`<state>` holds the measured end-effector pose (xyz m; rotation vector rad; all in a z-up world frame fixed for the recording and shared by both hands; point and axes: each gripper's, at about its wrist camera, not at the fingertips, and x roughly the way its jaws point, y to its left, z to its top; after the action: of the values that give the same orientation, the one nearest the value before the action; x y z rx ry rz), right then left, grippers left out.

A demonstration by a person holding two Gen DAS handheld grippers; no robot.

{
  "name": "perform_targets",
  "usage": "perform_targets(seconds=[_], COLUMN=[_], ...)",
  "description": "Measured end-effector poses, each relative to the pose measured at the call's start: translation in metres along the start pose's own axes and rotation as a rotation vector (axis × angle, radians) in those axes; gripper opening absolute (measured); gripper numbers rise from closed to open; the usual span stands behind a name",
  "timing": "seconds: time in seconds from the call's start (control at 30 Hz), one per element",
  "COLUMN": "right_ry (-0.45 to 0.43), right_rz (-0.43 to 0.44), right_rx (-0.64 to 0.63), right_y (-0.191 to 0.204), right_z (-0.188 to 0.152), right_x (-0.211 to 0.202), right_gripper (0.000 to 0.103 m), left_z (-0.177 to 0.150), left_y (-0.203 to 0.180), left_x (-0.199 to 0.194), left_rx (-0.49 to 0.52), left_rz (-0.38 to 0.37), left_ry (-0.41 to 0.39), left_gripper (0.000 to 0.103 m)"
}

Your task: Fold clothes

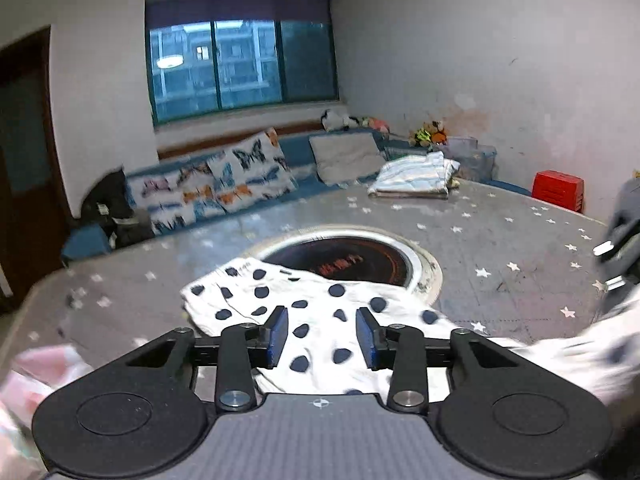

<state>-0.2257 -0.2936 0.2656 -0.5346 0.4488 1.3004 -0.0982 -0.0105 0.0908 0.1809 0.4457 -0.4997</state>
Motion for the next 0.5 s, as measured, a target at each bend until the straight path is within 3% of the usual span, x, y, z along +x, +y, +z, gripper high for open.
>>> perform_targets(seconds=[0.27, 0.5], right_ry=[-0.032, -0.091], right_rz=[-0.028, -0.101], right_rx=[-0.022, 0.003], right_y=[0.01, -0.031], right_z=[0.022, 0.045], right_x=[-0.042, -0.034], right_gripper=[0.017, 0.017], left_z=[-0.025, -0.05], left_y=[-0.012, 0.001], left_x=[0.036, 0.035], left_rx=[-0.021, -0.094], left_rz=[-0.115, -0.136], left_ry=[0.104, 0.161], left_gripper=[0.038, 0.038])
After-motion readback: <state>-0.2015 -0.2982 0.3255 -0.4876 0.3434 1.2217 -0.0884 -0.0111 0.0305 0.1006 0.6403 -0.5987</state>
